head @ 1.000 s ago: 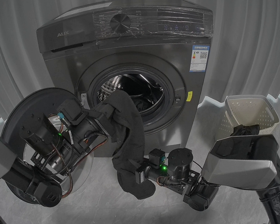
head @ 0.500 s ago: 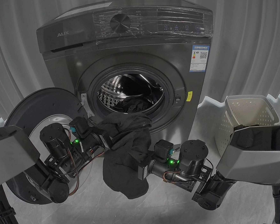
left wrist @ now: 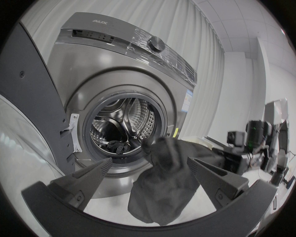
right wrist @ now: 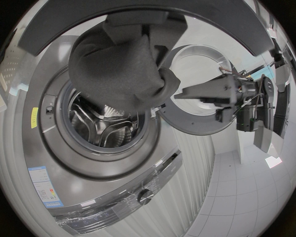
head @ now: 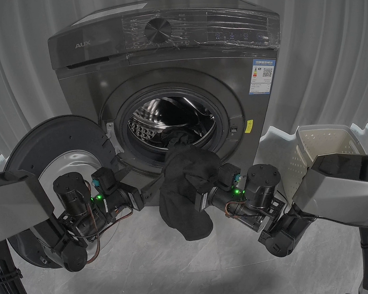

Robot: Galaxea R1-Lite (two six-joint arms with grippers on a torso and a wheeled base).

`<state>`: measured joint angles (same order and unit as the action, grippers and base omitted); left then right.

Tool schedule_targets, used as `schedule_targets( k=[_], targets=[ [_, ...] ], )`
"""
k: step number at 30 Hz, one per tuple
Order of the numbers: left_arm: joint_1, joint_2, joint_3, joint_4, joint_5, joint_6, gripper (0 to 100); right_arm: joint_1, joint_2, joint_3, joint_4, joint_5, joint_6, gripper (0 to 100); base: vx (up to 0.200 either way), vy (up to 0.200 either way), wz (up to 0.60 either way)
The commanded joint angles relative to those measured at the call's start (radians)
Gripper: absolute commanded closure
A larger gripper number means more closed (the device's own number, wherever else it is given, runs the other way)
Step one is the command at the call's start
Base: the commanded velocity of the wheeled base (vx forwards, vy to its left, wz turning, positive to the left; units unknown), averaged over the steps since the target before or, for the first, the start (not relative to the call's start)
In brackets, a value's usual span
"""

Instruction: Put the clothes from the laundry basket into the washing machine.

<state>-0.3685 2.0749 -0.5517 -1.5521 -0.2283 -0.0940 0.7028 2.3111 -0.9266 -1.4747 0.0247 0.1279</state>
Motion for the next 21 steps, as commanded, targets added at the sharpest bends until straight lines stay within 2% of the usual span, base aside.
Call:
schedule_targets(
  k=[1,8,13,17,21],
  targets=[
    [0.002,0.011,0.027,0.000,-0.011,0.016,0,-0.023,0.001,-0.020,0.005,-0.002,-0.001,100,0.000,0.000,0.00],
    [-0.013,0.017,0.053,-0.002,-0.022,0.017,0,-0.014,-0.001,-0.035,0.005,-0.002,-0.001,100,0.000,0.000,0.00],
    [-0.040,0.034,0.085,-0.002,-0.078,0.020,0,0.004,-0.004,-0.041,0.004,0.001,-0.001,100,0.000,0.000,0.00],
    [-0.049,0.067,0.078,-0.003,-0.080,0.020,0,0.026,-0.013,-0.038,0.007,0.001,-0.002,100,0.000,0.000,0.00],
    [-0.049,0.117,0.010,-0.003,-0.075,0.023,0,0.050,-0.018,-0.032,0.005,0.004,-0.002,100,0.000,0.000,0.00]
  ],
)
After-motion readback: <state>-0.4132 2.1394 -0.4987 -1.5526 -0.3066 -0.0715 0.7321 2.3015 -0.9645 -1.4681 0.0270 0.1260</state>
